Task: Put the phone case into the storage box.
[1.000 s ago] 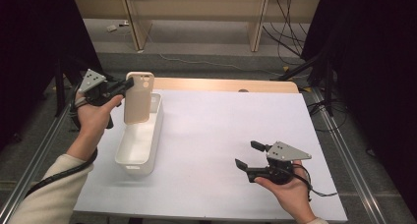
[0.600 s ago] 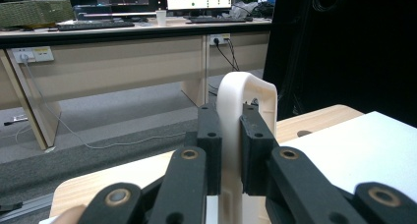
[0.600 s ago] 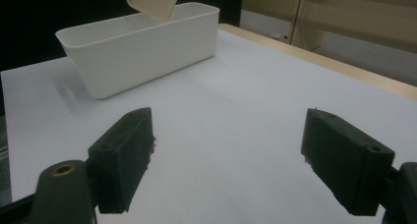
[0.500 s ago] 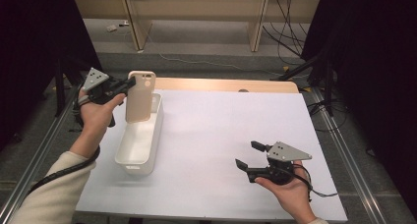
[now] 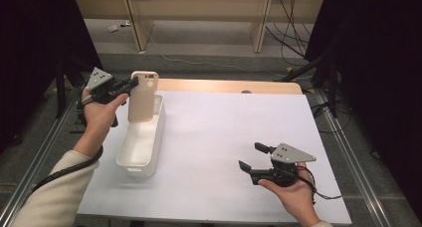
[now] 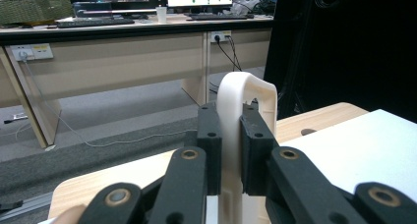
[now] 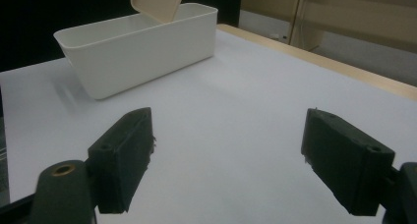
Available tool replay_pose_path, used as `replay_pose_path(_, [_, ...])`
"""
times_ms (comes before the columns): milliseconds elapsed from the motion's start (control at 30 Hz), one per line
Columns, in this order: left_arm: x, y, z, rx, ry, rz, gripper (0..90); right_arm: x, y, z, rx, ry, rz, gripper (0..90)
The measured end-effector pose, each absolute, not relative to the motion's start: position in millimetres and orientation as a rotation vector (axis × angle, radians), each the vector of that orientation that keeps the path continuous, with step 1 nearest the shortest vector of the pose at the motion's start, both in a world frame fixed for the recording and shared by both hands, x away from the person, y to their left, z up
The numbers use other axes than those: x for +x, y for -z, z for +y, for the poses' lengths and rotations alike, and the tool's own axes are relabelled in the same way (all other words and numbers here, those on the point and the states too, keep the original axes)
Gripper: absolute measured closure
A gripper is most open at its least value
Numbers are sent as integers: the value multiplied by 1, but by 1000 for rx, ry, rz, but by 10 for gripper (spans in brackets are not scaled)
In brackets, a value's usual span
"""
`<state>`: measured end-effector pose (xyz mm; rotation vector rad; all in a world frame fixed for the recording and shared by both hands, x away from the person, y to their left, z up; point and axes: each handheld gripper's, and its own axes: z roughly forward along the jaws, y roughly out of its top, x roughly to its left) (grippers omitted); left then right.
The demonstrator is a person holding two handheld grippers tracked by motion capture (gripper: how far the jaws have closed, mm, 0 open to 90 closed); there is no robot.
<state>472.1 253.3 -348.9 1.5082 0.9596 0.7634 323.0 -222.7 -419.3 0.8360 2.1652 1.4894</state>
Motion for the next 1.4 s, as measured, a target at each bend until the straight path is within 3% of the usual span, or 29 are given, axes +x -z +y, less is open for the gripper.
replay_pose_path(1400, [496, 356, 246, 1524, -766, 963, 812, 320, 419, -222, 853, -1517, 2154, 210])
